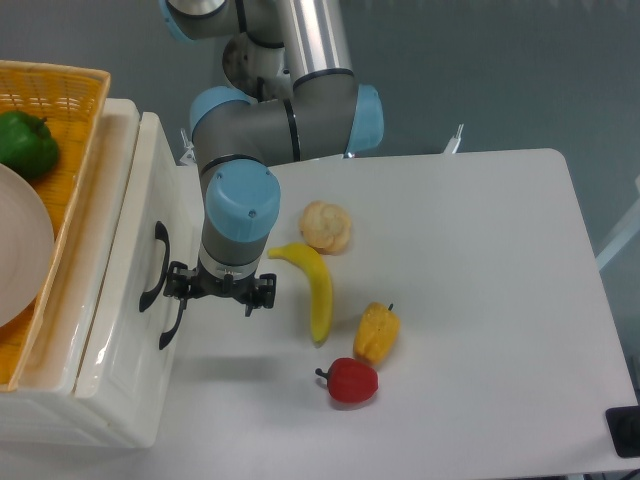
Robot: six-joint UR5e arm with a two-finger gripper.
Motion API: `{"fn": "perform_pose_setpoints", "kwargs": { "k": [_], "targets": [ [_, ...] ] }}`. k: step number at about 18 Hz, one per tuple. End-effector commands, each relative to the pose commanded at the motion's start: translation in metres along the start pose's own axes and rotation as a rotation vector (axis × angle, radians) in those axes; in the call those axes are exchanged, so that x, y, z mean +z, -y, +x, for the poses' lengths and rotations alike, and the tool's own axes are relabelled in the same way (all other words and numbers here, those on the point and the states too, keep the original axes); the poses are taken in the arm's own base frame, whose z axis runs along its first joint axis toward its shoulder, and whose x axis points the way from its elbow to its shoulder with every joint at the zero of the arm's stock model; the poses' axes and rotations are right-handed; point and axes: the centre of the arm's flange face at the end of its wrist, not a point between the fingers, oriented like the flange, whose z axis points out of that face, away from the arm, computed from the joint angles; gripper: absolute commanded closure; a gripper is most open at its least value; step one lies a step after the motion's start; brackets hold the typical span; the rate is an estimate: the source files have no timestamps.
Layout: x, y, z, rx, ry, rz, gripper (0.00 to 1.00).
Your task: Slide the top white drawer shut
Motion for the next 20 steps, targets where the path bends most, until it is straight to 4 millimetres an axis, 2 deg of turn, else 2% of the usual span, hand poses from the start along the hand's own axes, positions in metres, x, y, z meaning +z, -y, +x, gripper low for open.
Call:
{"fn": "perform_pose_setpoints", "kwargs": {
  "k": [8, 11, 15, 20],
  "targets": [
    [-0.003, 0.002, -0.004, -0.003, 0.005, 0.006, 0.0],
    [-0.008, 0.005, -0.014, -0.004, 0.015, 0.015, 0.0],
    [-0.025, 0.006, -0.046, -0.001, 0.024, 0.044, 0.0],
    [-0.074, -0.012, -0.111, 0.036, 0.058, 0.107, 0.0]
  ]
}}
